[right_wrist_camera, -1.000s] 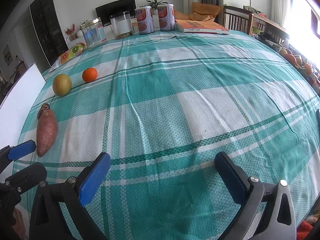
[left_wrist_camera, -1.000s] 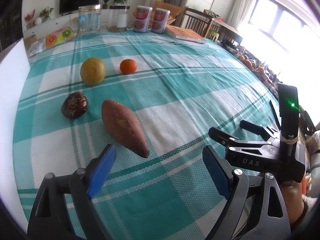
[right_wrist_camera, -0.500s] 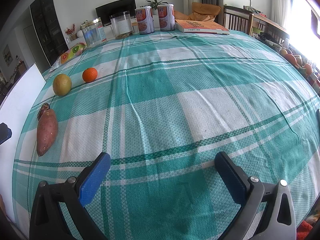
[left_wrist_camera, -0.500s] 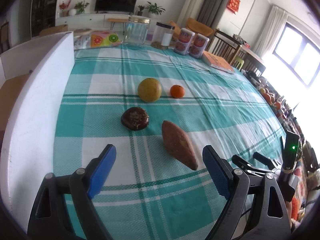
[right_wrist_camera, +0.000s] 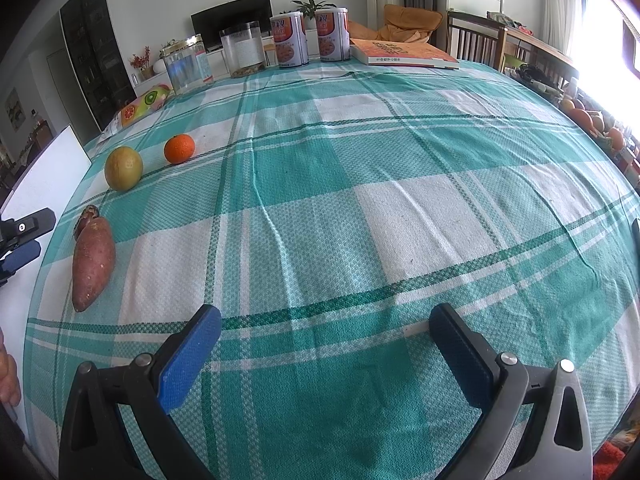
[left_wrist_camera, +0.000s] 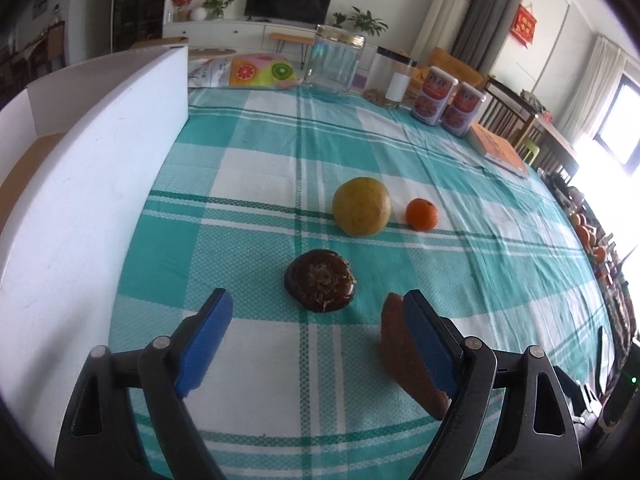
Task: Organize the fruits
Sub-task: 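Grasp the dark brown root with the left tool while the right tool grasps the sweet potato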
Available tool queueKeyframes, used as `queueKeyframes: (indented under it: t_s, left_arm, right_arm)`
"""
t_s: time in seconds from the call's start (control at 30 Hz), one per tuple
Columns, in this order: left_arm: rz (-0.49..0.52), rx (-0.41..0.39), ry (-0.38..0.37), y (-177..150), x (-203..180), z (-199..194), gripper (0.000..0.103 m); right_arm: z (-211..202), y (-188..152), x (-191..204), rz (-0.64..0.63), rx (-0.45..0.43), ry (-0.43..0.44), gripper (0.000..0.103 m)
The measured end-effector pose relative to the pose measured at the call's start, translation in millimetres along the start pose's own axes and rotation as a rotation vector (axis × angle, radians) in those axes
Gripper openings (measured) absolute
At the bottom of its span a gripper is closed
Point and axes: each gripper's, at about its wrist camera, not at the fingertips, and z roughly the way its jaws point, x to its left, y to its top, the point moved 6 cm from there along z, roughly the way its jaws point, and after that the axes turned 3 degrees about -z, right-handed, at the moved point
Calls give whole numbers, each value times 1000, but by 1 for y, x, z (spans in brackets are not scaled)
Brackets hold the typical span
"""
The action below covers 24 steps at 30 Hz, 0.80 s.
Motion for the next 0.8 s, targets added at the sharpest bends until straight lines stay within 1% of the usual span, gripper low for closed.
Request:
queueKeyframes:
  t_s: [0.13,0.23,0.27,0.3,0.33,0.37,0.4,0.43,0.47,0.6,0.8]
  left_arm:
    - [33,37,50,5,-3,28,87]
    - [21,71,70,3,4,42,87]
    - [16,74,73,2,6,43,87]
    - [23,60,81,3,7,42,87]
    - [29,61,95,2,8,42,85]
    - [38,60,106,1,9,41,82]
    - [54,54,110,1,8,40,69]
    - [73,54,110,-1,7,39,51]
    - [91,55,118,-2,6,37,48]
    - [112,61,95,-10,6,29,48]
    - [104,74,52,-31,9,3,48]
  right_arm:
    - [0,0,0,0,0,0,103]
    - [0,0,0,0,1,-1,103]
    - [0,0,0,0,1,-1,103]
    - [0,0,0,-1,1,-1,103]
    - [0,0,0,-1,1,-1,103]
    - [0,0,0,-1,1,-2,103]
    - [0,0,0,-1,1,-2,103]
    - [0,0,0,-1,1,-1,103]
    - [0,0,0,0,1,-1,103]
    - [-1,0,0,0,1,-1,103]
    - [-1,0,-1,5,-3,7,103]
